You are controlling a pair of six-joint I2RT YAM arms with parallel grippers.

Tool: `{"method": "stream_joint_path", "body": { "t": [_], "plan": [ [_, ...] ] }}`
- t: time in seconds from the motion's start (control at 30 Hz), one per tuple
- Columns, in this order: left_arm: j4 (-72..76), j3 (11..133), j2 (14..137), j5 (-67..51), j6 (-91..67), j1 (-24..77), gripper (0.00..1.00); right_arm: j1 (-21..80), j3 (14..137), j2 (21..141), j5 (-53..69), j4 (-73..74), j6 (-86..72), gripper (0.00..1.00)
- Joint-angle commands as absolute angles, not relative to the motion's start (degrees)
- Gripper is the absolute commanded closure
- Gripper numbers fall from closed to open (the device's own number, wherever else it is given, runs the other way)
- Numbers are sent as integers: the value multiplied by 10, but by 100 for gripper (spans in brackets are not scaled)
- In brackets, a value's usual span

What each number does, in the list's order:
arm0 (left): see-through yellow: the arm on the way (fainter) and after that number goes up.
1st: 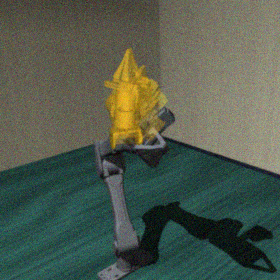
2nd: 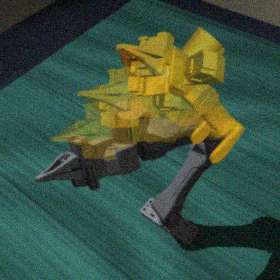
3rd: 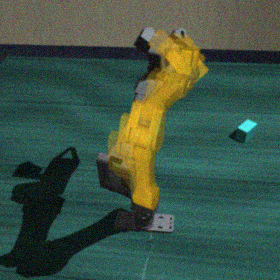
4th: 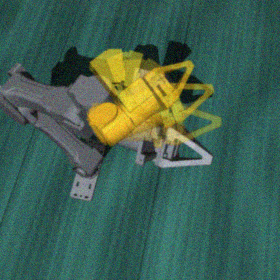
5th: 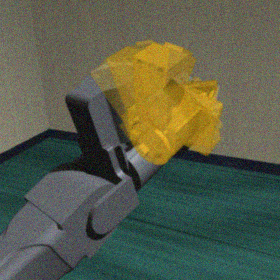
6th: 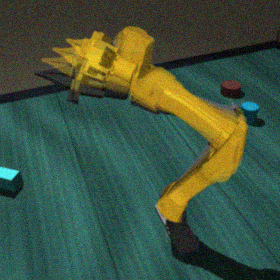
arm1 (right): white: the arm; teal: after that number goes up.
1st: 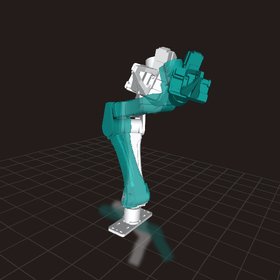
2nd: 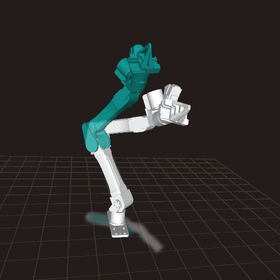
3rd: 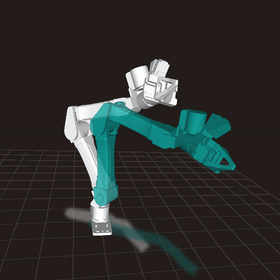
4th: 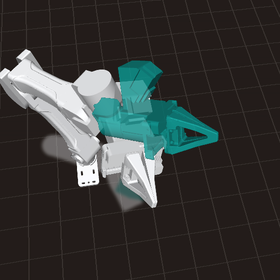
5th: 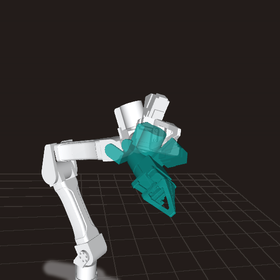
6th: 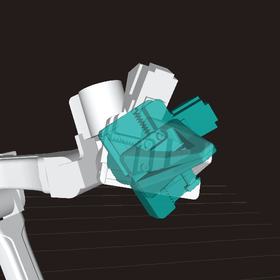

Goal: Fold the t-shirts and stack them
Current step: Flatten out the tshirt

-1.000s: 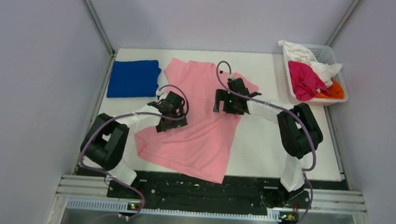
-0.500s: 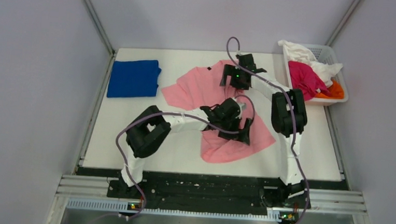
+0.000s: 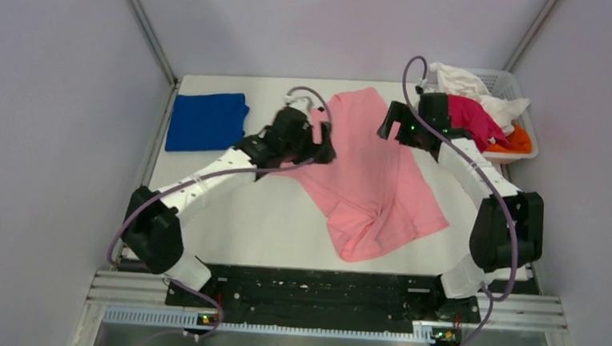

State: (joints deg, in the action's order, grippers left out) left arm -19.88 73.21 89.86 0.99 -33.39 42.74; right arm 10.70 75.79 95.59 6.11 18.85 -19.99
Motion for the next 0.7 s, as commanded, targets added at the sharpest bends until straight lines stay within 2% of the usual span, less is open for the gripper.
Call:
{"method": "stream_joint_path", "body": {
  "t": [0.0, 0.23, 0.4, 0.53, 0.67],
  "plan": [
    [-195, 697, 866, 54, -350, 284, 1, 171, 615, 874, 31, 166, -269, 1],
    [-268, 888, 1072, 12, -331, 184, 1, 313, 447, 770, -75, 226, -370, 1],
    [-339, 997, 1195, -61, -339, 152, 1, 335, 367, 739, -74, 223, -425, 1],
    [-339, 966, 1213, -48, -344, 144, 1, 319, 377, 766, -114, 226, -399, 1],
    [-338, 890, 1191, -41, -346, 142, 1, 268, 432, 843, -142, 227, -358, 1]
  ]
}}
